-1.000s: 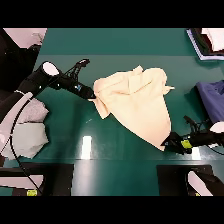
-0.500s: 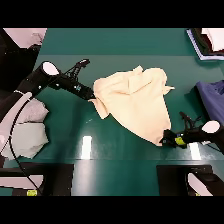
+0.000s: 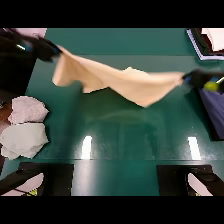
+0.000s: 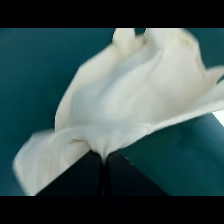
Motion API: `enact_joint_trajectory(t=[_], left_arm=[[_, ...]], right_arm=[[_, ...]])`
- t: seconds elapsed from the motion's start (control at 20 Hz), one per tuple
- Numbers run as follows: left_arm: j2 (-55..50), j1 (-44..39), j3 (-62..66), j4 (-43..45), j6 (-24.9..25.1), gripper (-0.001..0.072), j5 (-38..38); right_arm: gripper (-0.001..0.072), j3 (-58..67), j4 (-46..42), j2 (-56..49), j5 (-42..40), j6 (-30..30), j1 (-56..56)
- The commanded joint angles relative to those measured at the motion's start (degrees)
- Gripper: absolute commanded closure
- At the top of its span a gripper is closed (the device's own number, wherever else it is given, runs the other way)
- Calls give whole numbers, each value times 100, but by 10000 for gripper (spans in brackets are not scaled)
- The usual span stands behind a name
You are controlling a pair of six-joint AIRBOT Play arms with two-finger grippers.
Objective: Fold the shirts.
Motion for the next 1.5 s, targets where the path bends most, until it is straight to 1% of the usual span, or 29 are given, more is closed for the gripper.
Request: enact_joint_trajectory(t=[0.0, 0.15, 0.2, 0.35, 0.45, 0.55, 0.65, 0.75, 0.85, 0.95, 1.05, 1.15, 1.25, 1.3, 1.45], left_arm=[[739, 87, 1368, 46, -101, 683, -39], [1126, 87, 2483, -13, -208, 683, -17], [1287, 87, 2697, -101, -295, 684, 122], [1810, 87, 2758, -575, -299, 684, 619], [2022, 87, 2758, -1027, -299, 684, 765], [2063, 87, 2758, -1340, -299, 684, 774], [1954, 87, 2684, -1187, -409, 684, 721], [1777, 87, 2319, -1003, -549, 684, 691], [1325, 87, 1746, -999, -597, 684, 476], [610, 87, 1353, -994, -662, 683, 9], [-273, 87, 1088, -1001, -699, 683, -308], [-1172, 37, 1003, -1001, -739, 683, -448], [-2048, -101, 1003, -1003, -739, 684, -411], [-2439, -197, 1003, -1005, -730, 684, -365], [-3198, -426, 1003, -999, -684, 683, -44]], right_arm=[[700, 2048, -144, 7, -20, -339, -275], [701, 3307, -149, 7, 286, -568, -494], [701, 3665, -149, 7, 411, -623, -579], [701, 4430, -149, 7, 833, -627, -898], [701, 4813, -146, 7, 1075, -627, -1172], [701, 5045, -136, 7, 1298, -621, -1458], [702, 4981, -122, 7, 1541, -577, -1670], [701, 4518, -92, -4, 1700, -398, -1711], [701, 3941, -83, -201, 1969, -232, -1685], [701, 3397, -146, -603, 2109, -208, -1495], [701, 2911, -164, -1154, 1971, -212, -1268], [701, 2516, -573, -1714, 1652, -212, -1075], [701, 2249, -1231, -2315, 1198, -210, -935], [701, 2192, -1427, -2564, 997, -208, -933], [701, 2223, -1447, -3198, 640, -197, -1027]])
